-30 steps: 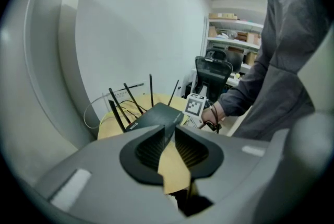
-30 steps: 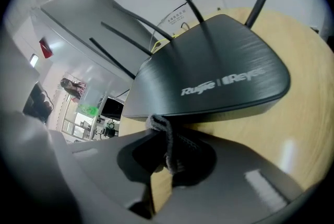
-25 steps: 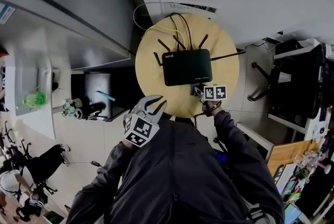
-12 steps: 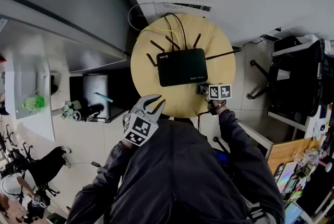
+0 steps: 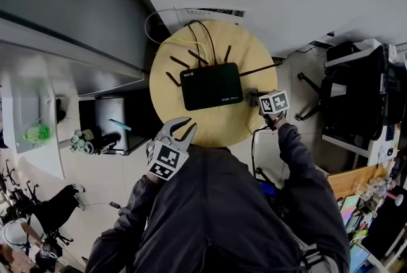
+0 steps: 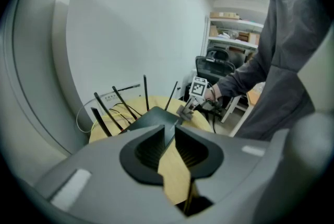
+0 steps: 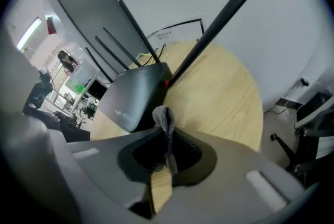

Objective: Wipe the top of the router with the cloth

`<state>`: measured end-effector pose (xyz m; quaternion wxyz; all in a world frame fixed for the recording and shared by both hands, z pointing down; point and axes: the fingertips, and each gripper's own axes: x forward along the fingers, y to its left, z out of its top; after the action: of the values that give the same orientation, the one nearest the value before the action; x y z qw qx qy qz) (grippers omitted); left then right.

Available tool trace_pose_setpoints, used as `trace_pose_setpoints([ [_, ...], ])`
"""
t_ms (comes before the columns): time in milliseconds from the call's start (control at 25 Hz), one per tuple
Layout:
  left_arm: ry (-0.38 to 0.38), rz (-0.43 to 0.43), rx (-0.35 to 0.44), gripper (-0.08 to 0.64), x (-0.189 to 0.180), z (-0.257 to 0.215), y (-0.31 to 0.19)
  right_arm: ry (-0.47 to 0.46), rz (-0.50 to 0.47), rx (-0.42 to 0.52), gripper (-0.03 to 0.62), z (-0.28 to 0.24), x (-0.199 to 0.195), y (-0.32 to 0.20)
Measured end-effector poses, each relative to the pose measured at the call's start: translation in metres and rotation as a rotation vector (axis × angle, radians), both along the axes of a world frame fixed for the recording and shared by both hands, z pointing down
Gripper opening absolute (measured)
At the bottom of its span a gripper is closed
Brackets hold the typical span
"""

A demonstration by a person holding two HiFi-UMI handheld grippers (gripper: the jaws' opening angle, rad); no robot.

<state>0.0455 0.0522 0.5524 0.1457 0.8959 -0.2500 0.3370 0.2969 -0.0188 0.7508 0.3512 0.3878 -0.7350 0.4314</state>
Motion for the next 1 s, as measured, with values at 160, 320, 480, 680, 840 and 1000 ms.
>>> trace_pose_setpoints([
  [160, -0.013, -0.015, 0.001, 0.067, -0.003, -0.001, 0.000, 0.008, -0.006, 0.051, 0.025, -0.001, -0.001, -0.043],
  [320, -0.027, -0.040, 0.002, 0.067, -0.007, -0.004, 0.000, 0.013, -0.062, 0.068, 0.025, 0.005, -0.017, -0.066],
  [480, -0.033, -0.072, -0.001, 0.067, -0.016, -0.007, 0.003, -0.009, -0.089, 0.056, 0.025, 0.013, -0.029, -0.069],
  [680, -0.031, -0.083, -0.001, 0.067, -0.021, -0.007, 0.006, -0.095, -0.076, 0.048, 0.023, 0.014, -0.035, -0.069],
  [840, -0.034, -0.058, 0.005, 0.067, -0.020, -0.009, 0.007, -0.137, -0.071, 0.034, 0.023, 0.013, -0.037, -0.059],
  [1000, -0.028, -0.047, -0.008, 0.067, -0.019, -0.005, 0.010, -0.144, -0.079, 0.025, 0.023, 0.012, -0.038, -0.042],
])
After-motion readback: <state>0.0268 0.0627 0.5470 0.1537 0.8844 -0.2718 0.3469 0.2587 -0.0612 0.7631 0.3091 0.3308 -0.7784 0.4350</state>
